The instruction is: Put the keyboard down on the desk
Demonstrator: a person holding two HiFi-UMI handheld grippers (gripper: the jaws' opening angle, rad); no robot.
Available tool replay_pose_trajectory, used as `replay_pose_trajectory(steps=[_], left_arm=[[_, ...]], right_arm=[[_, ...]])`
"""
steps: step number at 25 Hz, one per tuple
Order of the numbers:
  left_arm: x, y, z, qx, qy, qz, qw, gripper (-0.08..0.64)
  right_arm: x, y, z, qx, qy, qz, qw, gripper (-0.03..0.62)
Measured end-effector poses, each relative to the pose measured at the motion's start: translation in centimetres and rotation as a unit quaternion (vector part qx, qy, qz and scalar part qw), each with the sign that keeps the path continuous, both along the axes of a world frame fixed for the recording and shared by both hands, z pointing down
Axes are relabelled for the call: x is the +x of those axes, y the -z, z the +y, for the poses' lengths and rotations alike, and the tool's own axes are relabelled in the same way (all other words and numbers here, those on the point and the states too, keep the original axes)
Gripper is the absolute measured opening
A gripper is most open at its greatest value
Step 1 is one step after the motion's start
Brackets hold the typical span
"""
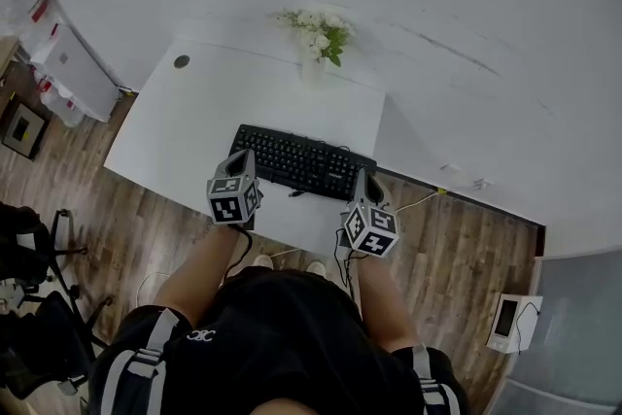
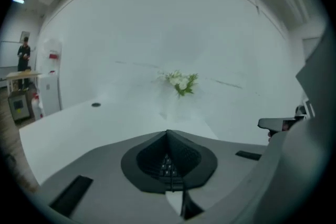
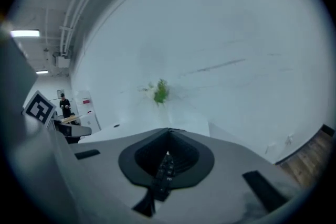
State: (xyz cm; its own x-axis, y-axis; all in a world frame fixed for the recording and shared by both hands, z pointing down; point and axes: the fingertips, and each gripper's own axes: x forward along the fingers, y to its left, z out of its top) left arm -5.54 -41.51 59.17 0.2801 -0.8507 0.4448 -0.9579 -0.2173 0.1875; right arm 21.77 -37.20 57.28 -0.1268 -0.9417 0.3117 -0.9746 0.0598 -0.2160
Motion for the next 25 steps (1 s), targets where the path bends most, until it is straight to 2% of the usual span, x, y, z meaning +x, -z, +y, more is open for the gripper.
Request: replay_pose_trajectory(steps=[3,6,9,12,16,22,25], left_arm=[[1.6,4.6,0.5,0.062,-0.03,-0.001,0.9976,0.0],[2.4,9.0,1.1,0.121,-0.043,0.006,0.9917,0.0],[2.4,13.0,1.9,0.181,-0.049,-0.006,0.9823,0.0],[2.6,15.6,2.8,0.215,-0.055,-0.001,0.975,0.0],[3.0,16.4,3.3,0.224,-0.064,-0.005,0.9725,0.0],[2.5,14.6,3.1,0.19,-0.056,0.006,0.9801,0.0],[2.4,14.1,3.1,0.184,-0.053,0.003,0.9815,0.0]], right_arm=[[-1.4,4.5,-0.1,0.062,0.023,0.034,0.997,0.002],[-2.1,8.9,0.1,0.118,0.032,0.057,0.991,0.002],[-2.2,12.9,0.8,0.164,0.027,0.062,0.984,0.002],[-1.5,15.8,1.5,0.193,0.011,0.066,0.979,0.002],[-1.2,16.4,1.8,0.197,0.006,0.092,0.976,0.002],[-2.0,14.9,2.0,0.177,0.012,0.086,0.98,0.002],[-2.3,14.4,2.1,0.173,0.017,0.1,0.98,0.002]])
